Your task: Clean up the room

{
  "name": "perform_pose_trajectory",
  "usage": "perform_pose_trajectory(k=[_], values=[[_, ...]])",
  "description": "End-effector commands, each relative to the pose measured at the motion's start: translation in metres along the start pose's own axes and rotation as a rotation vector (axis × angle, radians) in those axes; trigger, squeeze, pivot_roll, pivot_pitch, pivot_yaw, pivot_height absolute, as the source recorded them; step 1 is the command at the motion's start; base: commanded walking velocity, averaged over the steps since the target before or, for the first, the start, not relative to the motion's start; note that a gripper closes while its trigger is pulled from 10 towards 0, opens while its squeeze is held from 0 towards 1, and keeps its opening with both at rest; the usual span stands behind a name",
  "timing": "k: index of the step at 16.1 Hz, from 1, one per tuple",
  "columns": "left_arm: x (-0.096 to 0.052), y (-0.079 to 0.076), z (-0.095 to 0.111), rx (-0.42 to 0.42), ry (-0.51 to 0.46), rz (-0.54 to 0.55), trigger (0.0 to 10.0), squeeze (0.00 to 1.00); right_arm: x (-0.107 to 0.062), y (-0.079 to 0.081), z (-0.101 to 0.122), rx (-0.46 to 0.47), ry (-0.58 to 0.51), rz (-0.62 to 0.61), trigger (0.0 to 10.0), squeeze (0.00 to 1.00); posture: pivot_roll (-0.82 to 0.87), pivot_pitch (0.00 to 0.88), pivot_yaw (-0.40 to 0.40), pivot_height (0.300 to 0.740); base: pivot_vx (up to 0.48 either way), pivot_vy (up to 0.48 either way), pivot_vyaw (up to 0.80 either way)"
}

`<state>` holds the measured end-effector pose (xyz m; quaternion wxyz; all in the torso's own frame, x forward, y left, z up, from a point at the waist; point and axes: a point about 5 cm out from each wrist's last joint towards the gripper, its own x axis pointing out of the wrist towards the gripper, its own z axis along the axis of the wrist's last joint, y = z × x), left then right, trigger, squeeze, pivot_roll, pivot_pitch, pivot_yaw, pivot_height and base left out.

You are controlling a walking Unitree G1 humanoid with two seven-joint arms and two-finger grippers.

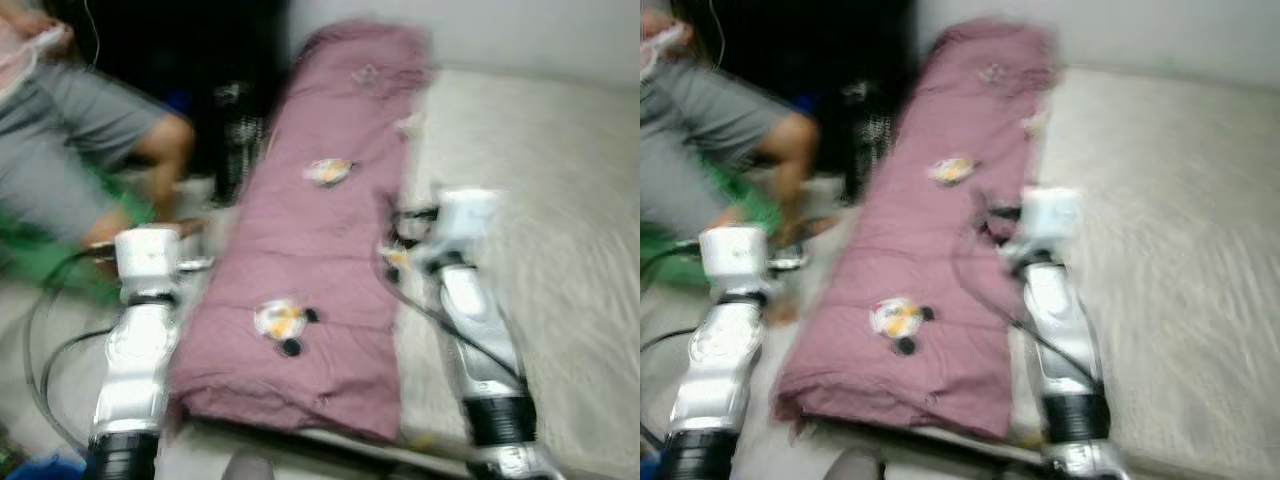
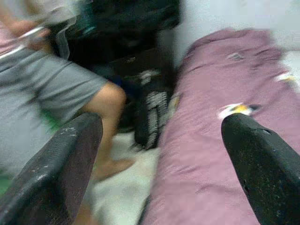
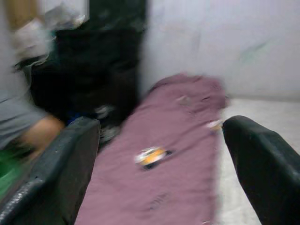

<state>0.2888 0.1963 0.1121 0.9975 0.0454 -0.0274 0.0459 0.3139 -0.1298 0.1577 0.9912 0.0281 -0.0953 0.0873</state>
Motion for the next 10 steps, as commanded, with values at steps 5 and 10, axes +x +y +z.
perform_pose_trajectory(k=[5,10], values=[[0.0022,-0.016,0.0027,-0.027,-0.009,-0.063,10.0,0.0,-0.0077,-0.0178,-0.0117,-0.02,0.051,-0.071,10.0,0.0,0.02,0.0,0.019,0.74,0.0,0.0,0.0],[0.0028,-0.0203,0.003,-0.015,-0.009,-0.086,10.0,0.0,-0.0077,-0.0161,-0.0138,-0.019,0.057,-0.064,10.0,0.0,0.02,0.0,0.018,0.74,0.0,0.0,0.0]])
